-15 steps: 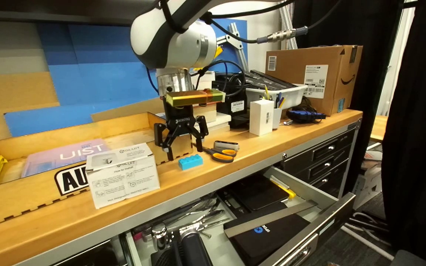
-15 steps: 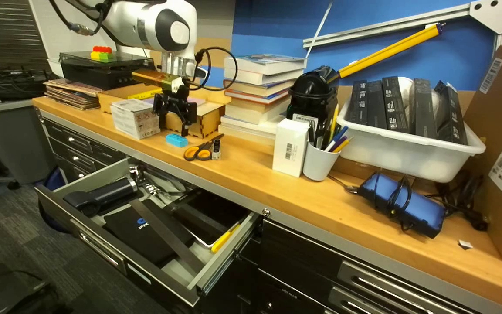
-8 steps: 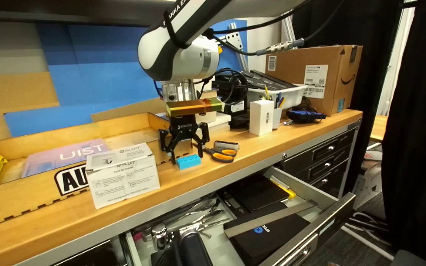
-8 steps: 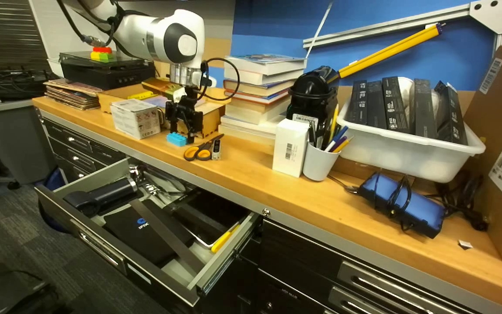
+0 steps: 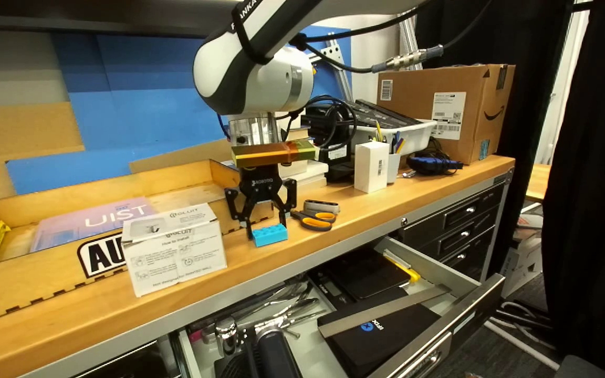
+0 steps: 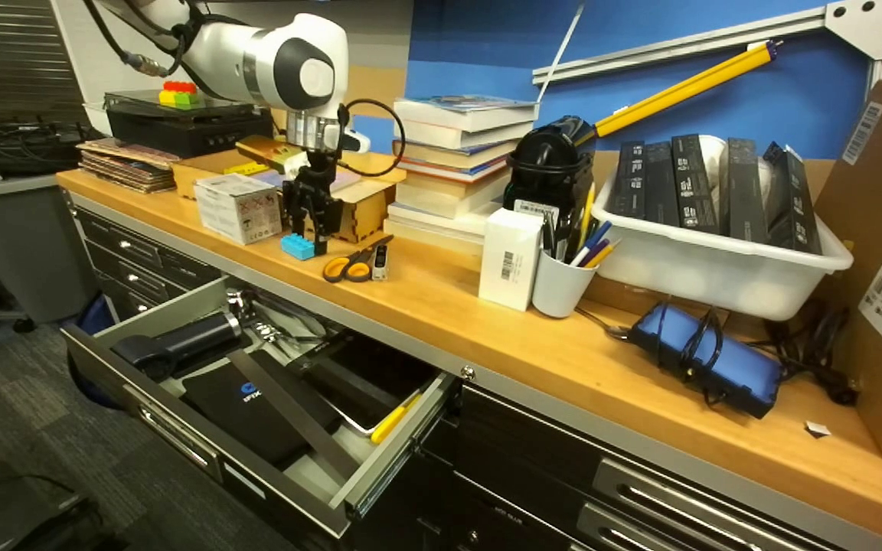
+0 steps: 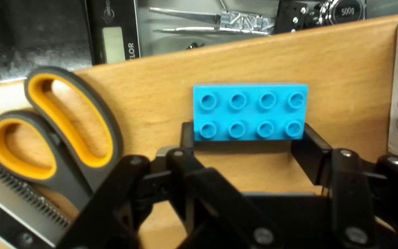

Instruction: Put the blue object in the drawer and close the drawer

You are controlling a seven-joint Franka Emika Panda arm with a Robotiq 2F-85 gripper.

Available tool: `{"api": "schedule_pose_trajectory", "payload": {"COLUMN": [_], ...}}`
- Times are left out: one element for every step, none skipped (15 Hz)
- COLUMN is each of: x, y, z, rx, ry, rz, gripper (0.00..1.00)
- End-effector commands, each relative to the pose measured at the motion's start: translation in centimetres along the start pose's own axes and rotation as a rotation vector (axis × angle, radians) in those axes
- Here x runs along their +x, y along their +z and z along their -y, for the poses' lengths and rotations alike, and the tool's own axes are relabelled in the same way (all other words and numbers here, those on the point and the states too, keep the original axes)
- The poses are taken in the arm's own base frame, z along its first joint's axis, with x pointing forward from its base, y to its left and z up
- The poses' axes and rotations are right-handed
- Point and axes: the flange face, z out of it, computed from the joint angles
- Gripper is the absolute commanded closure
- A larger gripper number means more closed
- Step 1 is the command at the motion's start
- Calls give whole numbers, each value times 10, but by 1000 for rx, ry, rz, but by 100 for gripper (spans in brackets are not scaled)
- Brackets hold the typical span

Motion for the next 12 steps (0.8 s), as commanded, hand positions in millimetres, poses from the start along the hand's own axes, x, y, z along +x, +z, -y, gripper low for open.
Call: {"api": "schedule_pose_trajectory", "payload": {"x": [-49,-60,-74,-85,-95,-103,-108,-110,-109,-112,-111,-110], "y": [-1,2,7,10,15,19,26,34,44,51,60,67], "z": [-14,-18,-24,-28,-35,-39,-44,-51,-62,-70,-82,-91], "rx": [14,13,20,24,28,29,22,21,35,47,68,76], "ry": [-14,-11,3,16,38,53,74,102,124,145,171,201], "rz": [27,38,39,41,37,35,35,35,49,57,72,83], "gripper": [55,55,55,55,55,55,55,55,55,55,55,55]}}
